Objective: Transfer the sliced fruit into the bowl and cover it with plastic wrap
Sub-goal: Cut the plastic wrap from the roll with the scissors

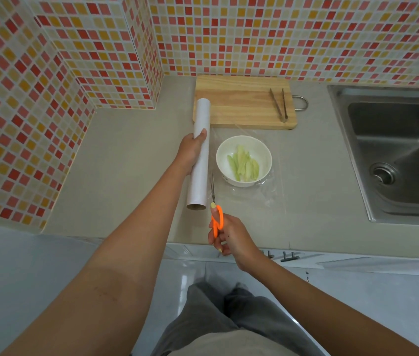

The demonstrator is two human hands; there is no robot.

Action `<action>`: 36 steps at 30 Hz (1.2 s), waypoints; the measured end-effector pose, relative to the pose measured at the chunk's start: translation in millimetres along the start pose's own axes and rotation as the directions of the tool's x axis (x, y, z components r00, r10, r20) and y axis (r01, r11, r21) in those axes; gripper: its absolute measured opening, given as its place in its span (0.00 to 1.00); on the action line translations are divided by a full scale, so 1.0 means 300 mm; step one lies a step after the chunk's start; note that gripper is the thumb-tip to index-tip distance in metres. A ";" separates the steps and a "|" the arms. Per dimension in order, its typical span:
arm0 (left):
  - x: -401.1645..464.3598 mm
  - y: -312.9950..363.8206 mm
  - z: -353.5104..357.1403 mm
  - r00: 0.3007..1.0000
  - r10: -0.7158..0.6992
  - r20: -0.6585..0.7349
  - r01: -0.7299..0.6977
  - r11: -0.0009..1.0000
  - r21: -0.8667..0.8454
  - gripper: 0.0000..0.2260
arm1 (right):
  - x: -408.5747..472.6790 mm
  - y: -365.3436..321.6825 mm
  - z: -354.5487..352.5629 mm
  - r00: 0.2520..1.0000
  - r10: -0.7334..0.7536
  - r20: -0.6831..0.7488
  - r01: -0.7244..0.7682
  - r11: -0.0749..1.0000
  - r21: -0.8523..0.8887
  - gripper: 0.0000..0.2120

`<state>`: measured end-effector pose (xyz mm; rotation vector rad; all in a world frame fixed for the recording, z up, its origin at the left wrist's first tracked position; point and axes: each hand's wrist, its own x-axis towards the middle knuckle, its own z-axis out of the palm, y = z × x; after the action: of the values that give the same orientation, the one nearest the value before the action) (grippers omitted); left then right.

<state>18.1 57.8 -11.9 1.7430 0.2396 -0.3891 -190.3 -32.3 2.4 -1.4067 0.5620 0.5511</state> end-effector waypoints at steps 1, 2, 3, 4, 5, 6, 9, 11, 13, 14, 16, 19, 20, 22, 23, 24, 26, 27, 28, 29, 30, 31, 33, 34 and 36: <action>0.000 -0.002 0.000 1.000 0.000 0.000 0.000 1.000 0.002 0.15 | 0.002 -0.001 0.002 1.000 0.008 0.003 -0.008 1.000 -0.002 0.22; -0.001 -0.003 -0.001 1.000 0.001 0.000 -0.001 1.000 0.005 0.15 | 0.004 0.000 0.005 1.000 0.016 0.007 -0.016 1.000 -0.003 0.22; 0.000 -0.003 -0.001 1.000 0.001 0.000 -0.001 1.000 0.008 0.15 | 0.006 0.001 0.007 1.000 0.023 0.011 -0.023 1.000 0.000 0.22; 0.000 -0.004 -0.002 1.000 0.000 0.000 0.000 1.000 0.012 0.16 | 0.008 0.002 0.009 0.999 0.032 0.012 -0.032 0.999 0.004 0.22; 0.000 -0.004 -0.003 1.000 -0.001 0.001 0.001 1.000 0.014 0.16 | 0.009 0.002 0.010 0.999 0.039 0.009 -0.039 0.999 0.007 0.22; 0.000 -0.004 -0.004 1.000 -0.003 0.003 0.003 1.000 0.013 0.16 | 0.011 0.001 0.011 0.999 0.042 0.006 -0.042 0.999 0.006 0.22; -0.001 -0.003 -0.002 1.000 -0.012 0.013 0.012 1.000 0.010 0.16 | 0.014 0.000 0.014 1.000 0.031 0.000 -0.031 1.000 -0.001 0.22; -0.004 -0.003 0.002 1.000 -0.014 0.014 0.014 1.000 0.019 0.17 | 0.014 0.005 0.013 1.000 0.019 -0.009 -0.019 1.000 0.009 0.22; -0.006 -0.002 0.005 1.000 -0.018 0.013 0.018 1.000 0.021 0.16 | 0.013 0.013 0.012 1.000 -0.013 -0.020 0.014 1.000 0.020 0.20; -0.006 -0.001 0.006 1.000 -0.018 0.016 0.018 1.000 0.020 0.17 | 0.013 0.018 0.012 0.999 -0.031 -0.028 0.032 0.999 0.023 0.20; -0.006 -0.001 0.007 1.000 -0.014 0.024 0.013 1.000 0.027 0.17 | 0.012 0.025 0.012 0.998 -0.052 -0.038 0.053 0.998 0.030 0.20; -0.005 -0.003 0.010 1.000 -0.013 0.018 0.012 0.998 0.066 0.20 | 0.013 0.025 0.013 0.998 -0.049 -0.035 0.051 0.998 0.031 0.19; -0.004 -0.005 0.010 1.000 -0.016 0.010 0.015 0.997 0.074 0.21 | 0.014 0.022 0.013 0.999 -0.040 -0.032 0.041 0.999 0.032 0.19; -0.002 -0.011 0.008 1.000 -0.018 0.000 0.018 0.998 0.063 0.22 | 0.018 0.014 0.015 0.999 -0.027 -0.022 0.027 0.999 0.040 0.19; -0.002 -0.015 0.007 1.000 -0.022 -0.004 0.023 0.998 0.052 0.22 | 0.021 0.010 0.016 1.000 -0.025 -0.018 0.026 0.999 0.038 0.20; -0.001 -0.017 0.006 1.000 -0.028 -0.011 0.029 0.999 0.043 0.23 | 0.024 0.007 0.018 0.999 -0.027 -0.018 0.027 0.999 0.033 0.19; 0.000 -0.021 0.005 0.999 -0.033 -0.018 0.033 0.999 0.037 0.22 | 0.028 0.008 0.019 0.999 -0.036 -0.026 0.037 0.999 0.028 0.19; 0.001 -0.023 0.006 0.999 -0.028 -0.016 0.029 0.999 0.036 0.21 | 0.031 0.011 0.018 0.999 -0.043 -0.030 0.044 0.999 0.030 0.18; 0.002 -0.025 0.007 1.000 -0.024 -0.014 0.024 0.999 0.032 0.20 | 0.032 0.015 0.018 0.998 -0.052 -0.031 0.053 0.998 0.035 0.17; 0.004 -0.025 0.008 1.000 -0.022 -0.015 0.023 0.999 0.026 0.18 | 0.032 0.019 0.017 0.998 -0.061 -0.031 0.063 0.997 0.040 0.16; 0.006 -0.025 0.009 1.000 -0.023 -0.017 0.023 1.000 0.018 0.18 | 0.033 0.022 0.016 0.997 -0.071 -0.030 0.073 0.996 0.042 0.16; 0.008 -0.025 0.010 1.000 -0.023 -0.018 0.024 1.000 0.011 0.17 | 0.034 0.023 0.016 0.997 -0.077 -0.030 0.079 0.996 0.042 0.17; 0.010 -0.024 0.013 1.000 -0.021 -0.020 0.021 1.000 0.015 0.19 | 0.038 0.019 0.017 0.997 -0.067 -0.030 0.068 0.997 0.034 0.19; 0.010 -0.023 0.014 1.000 -0.019 -0.023 0.019 1.000 0.020 0.22 | 0.042 0.015 0.016 0.998 -0.058 -0.027 0.059 0.998 0.028 0.20; 0.012 -0.024 0.014 0.999 -0.017 -0.027 0.018 0.999 0.031 0.24 | 0.050 0.007 0.014 0.999 -0.050 -0.014 0.050 0.999 0.018 0.22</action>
<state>18.2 55.0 -20.6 1.7783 0.2693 -0.3837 -180.2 -27.4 -8.6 -1.4043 0.5403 0.4953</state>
